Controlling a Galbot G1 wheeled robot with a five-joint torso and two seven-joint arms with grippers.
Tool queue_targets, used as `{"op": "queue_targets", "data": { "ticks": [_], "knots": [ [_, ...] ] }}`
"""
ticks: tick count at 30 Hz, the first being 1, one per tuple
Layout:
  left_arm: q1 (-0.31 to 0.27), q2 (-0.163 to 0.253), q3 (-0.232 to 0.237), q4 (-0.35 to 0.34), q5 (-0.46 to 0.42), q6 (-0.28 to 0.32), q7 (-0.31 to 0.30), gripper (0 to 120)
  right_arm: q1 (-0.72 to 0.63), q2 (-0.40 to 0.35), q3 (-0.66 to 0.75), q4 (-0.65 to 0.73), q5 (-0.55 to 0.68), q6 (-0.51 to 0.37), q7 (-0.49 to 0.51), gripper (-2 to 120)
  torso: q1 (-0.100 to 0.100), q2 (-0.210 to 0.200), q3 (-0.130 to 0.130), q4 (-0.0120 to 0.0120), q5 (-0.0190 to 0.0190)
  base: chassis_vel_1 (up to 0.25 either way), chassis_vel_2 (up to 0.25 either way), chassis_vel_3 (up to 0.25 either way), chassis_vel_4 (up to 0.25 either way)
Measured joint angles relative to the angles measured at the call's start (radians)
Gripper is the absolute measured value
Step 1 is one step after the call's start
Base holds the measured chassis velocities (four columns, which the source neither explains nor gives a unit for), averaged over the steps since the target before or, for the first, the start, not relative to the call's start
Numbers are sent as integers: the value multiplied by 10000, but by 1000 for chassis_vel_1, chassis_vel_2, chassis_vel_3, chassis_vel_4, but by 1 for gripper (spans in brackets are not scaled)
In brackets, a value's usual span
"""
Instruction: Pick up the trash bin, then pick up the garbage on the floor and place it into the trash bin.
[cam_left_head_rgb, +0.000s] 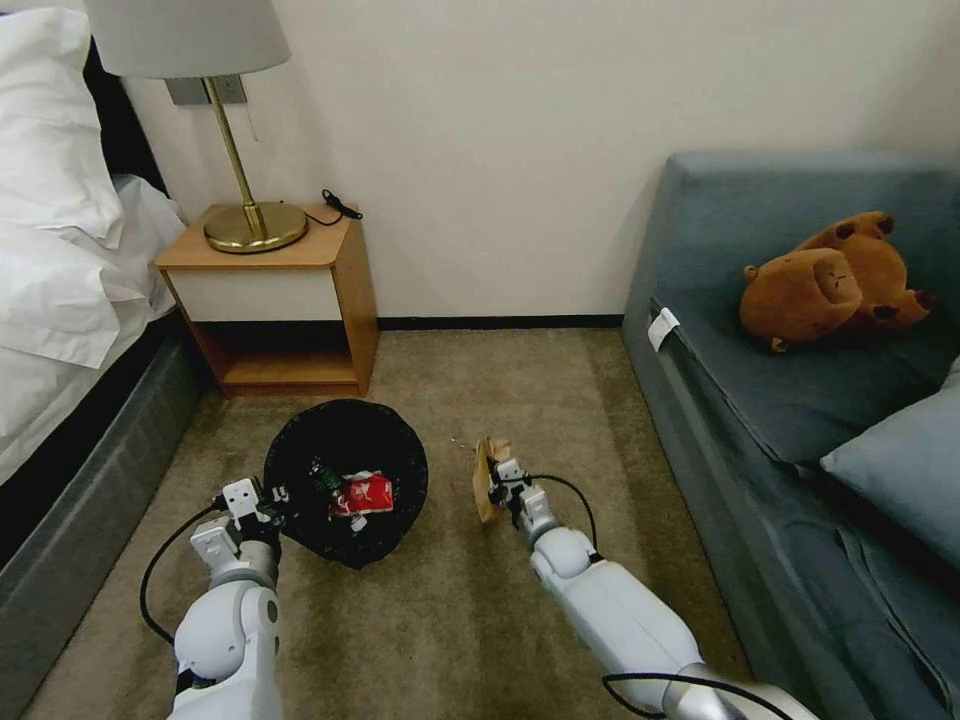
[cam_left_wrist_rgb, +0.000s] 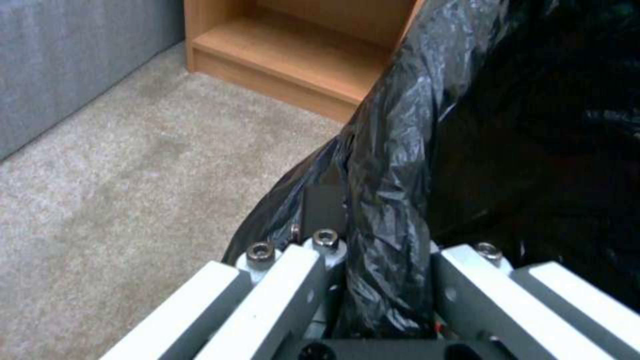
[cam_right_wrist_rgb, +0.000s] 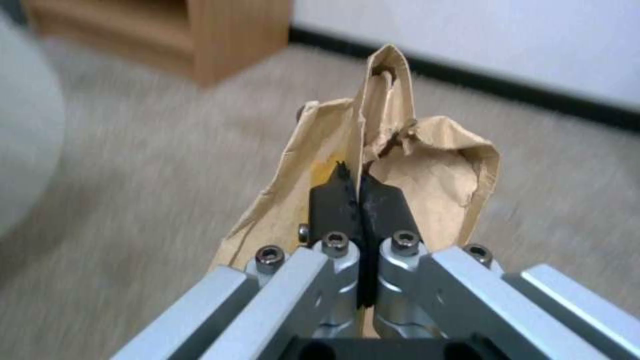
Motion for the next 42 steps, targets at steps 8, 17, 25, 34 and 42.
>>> {"op": "queue_targets", "data": {
  "ticks": [8,17,25,34,42],
  "knots": [
    [-22,0,118,171,-40,-68,11,1,-30,-156,270,1450,-389,238,708,0,0,0,0,0,-1,0,0,0,0],
    [10,0,97,344,-70,-126,22,1,75,163,571,1763,-1481,1206,1148,0,0,0,-1,0,0,0,0,0,0],
    [-31,0,117,348,-93,-130,27,1,300,473,10,2194,-2007,1865,1495,0,0,0,0,0,-1,0,0,0,0],
    [-18,0,144,262,-62,-87,12,1,446,880,-1376,3258,-1630,2162,1805,0,0,0,0,1,-2,0,0,0,0],
    [-21,0,162,189,-75,30,-53,1,405,1122,-2144,3648,-1685,2042,1854,0,0,0,-1,2,-1,0,0,0,0]
  ]
}}
